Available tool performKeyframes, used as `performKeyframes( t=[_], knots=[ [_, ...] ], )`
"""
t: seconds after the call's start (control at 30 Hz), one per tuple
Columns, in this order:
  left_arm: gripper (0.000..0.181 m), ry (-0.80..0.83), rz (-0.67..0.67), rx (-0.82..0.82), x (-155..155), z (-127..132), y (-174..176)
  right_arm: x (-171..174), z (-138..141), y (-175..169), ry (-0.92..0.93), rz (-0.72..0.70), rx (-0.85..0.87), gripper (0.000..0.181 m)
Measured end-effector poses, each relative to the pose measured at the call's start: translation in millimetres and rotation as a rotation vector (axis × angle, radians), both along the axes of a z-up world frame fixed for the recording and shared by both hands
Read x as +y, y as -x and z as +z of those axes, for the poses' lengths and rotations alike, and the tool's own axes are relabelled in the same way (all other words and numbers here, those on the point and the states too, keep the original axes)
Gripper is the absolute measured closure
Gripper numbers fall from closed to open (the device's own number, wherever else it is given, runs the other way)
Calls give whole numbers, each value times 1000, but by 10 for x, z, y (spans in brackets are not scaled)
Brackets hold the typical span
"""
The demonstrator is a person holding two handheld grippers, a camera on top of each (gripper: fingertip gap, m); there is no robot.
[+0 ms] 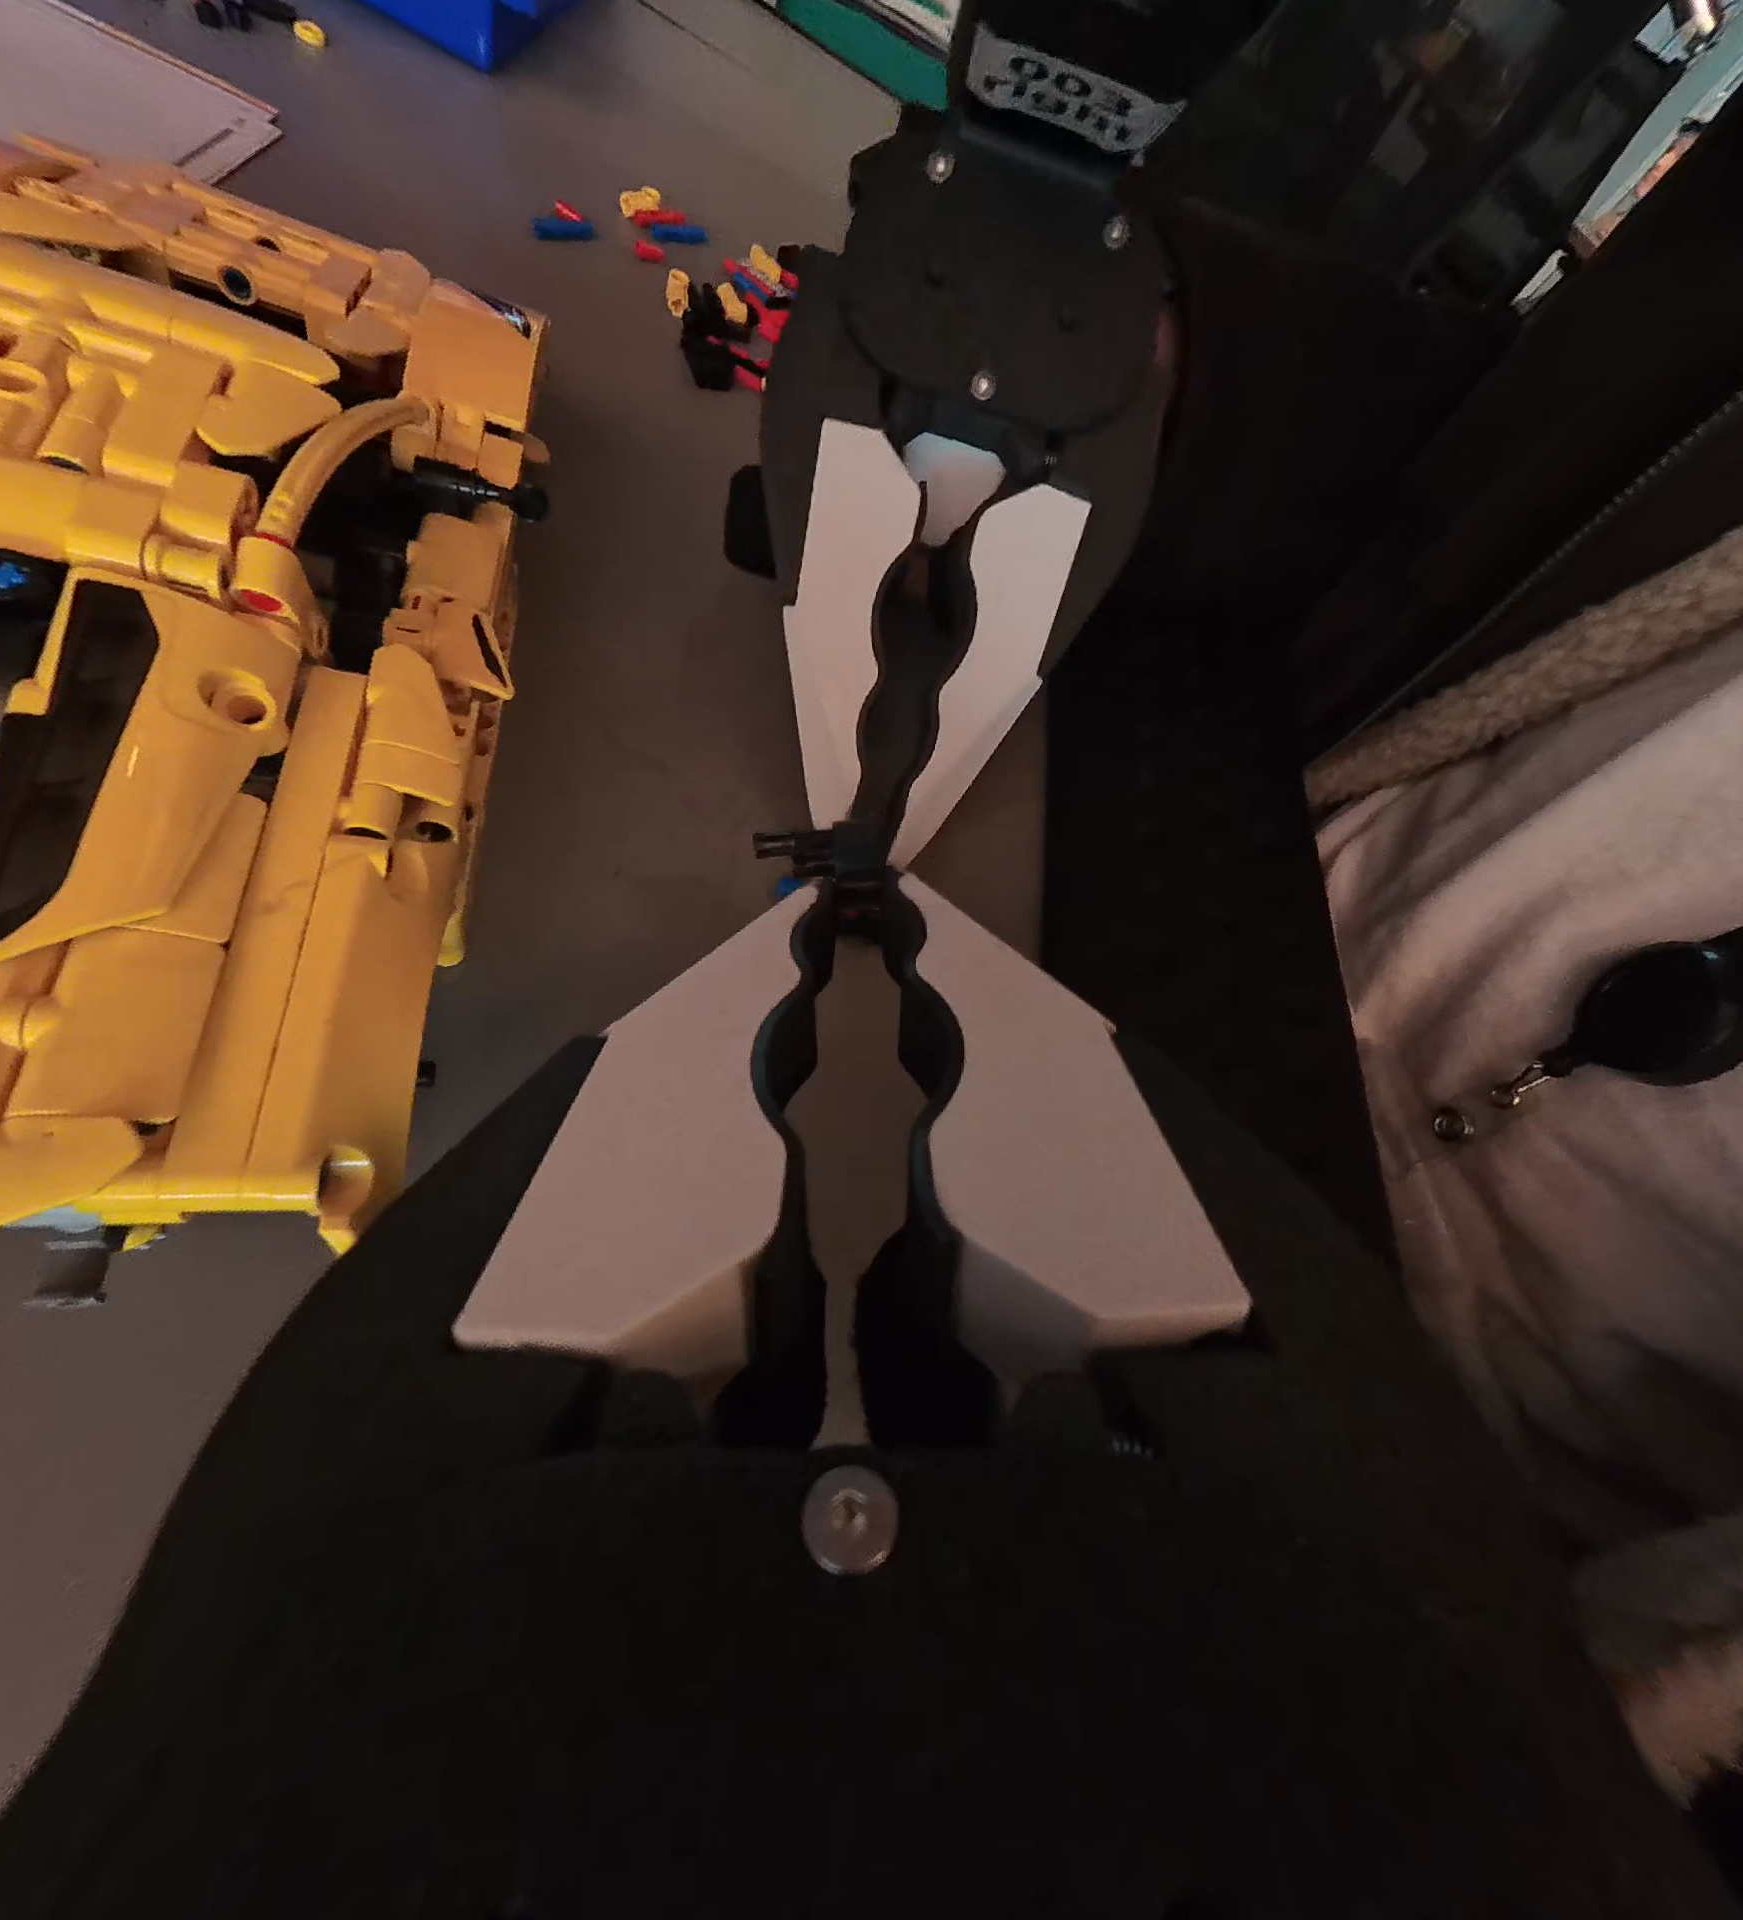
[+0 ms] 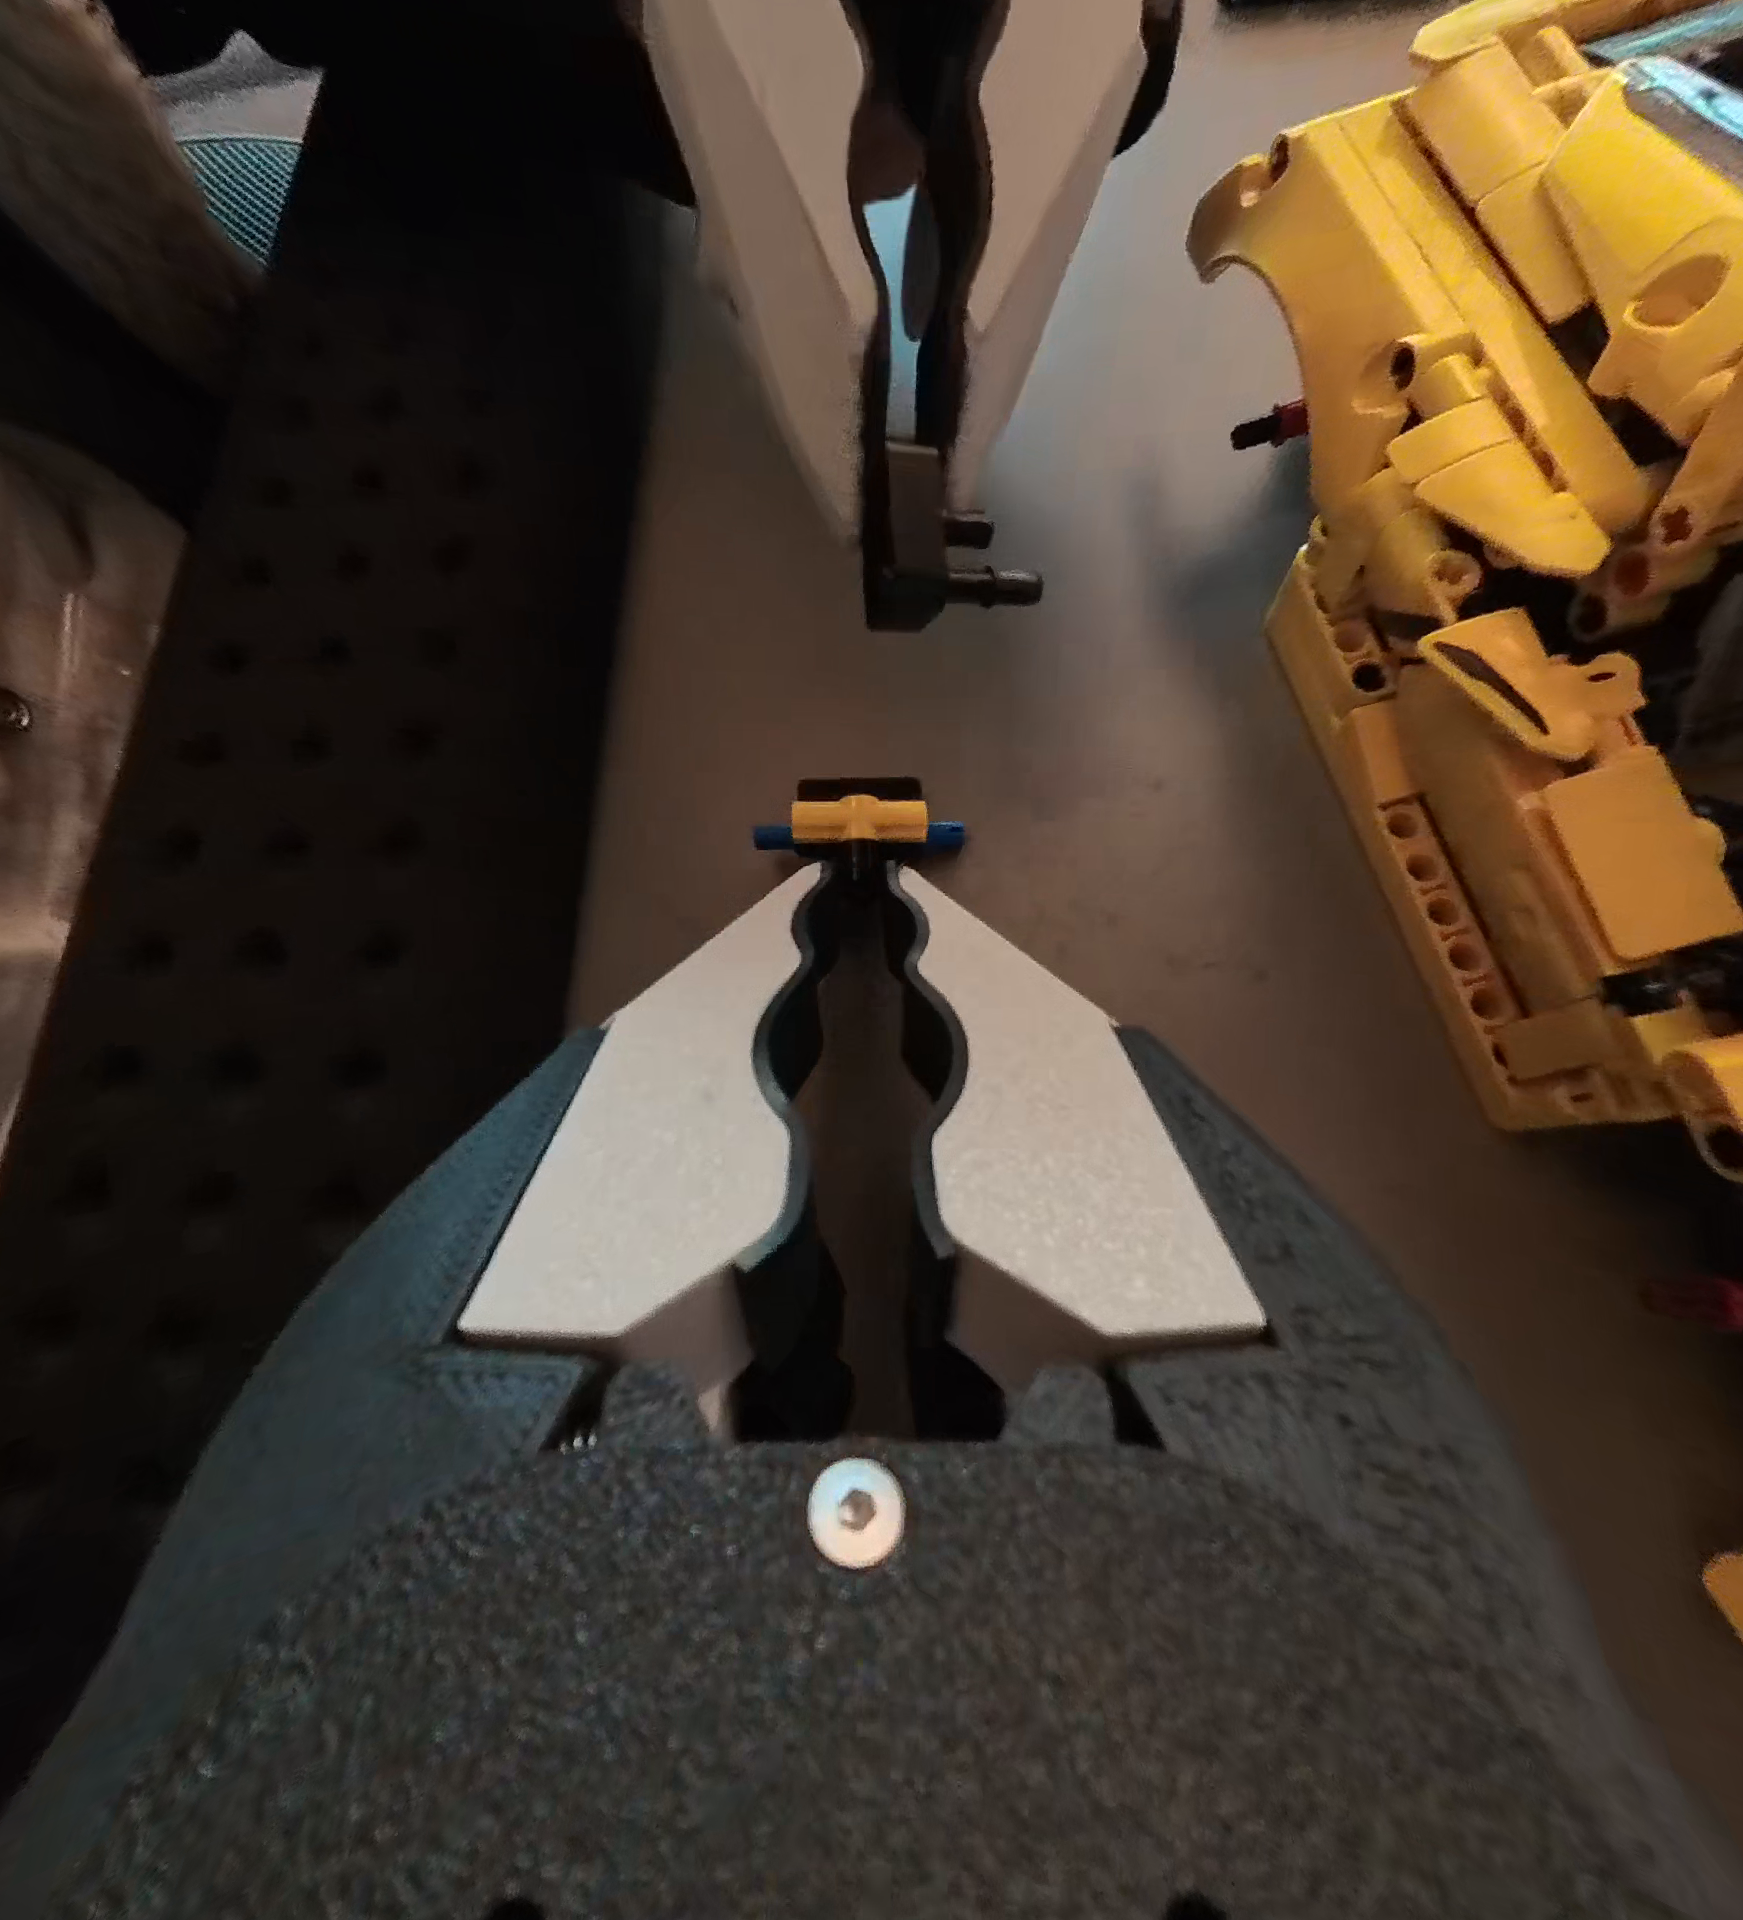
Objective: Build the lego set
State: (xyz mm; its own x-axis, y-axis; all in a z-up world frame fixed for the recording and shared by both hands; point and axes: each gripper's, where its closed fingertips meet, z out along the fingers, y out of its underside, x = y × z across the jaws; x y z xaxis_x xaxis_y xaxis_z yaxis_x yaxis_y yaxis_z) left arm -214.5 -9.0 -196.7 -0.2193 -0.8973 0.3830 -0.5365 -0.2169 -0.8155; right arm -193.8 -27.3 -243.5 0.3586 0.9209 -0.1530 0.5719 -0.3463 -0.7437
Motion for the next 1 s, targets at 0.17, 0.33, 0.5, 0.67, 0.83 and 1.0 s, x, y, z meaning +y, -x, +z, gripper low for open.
performKeyframes(
  t=[0.17,0.33,0.5,0.67,0.83,1.0],
  knots=[
    [173,-7,4,37,4,-77,9,-1,72,7,19,-10,38,168],
    [173,23,-9,29,-37,-59,-16,126,481,79,-57,-64,214,168],
    [173,19,-37,14,-108,-19,-37,182,571,101,-101,-81,259,169],
    [173,42,-26,4,-81,-3,-61,167,466,115,-108,-67,211,171],
    [173,98,16,-47,-12,46,-107,227,496,95,-110,-95,256,171],
    [173,197,72,-149,81,168,-135,333,615,27,-117,-168,387,167]
  ],
)
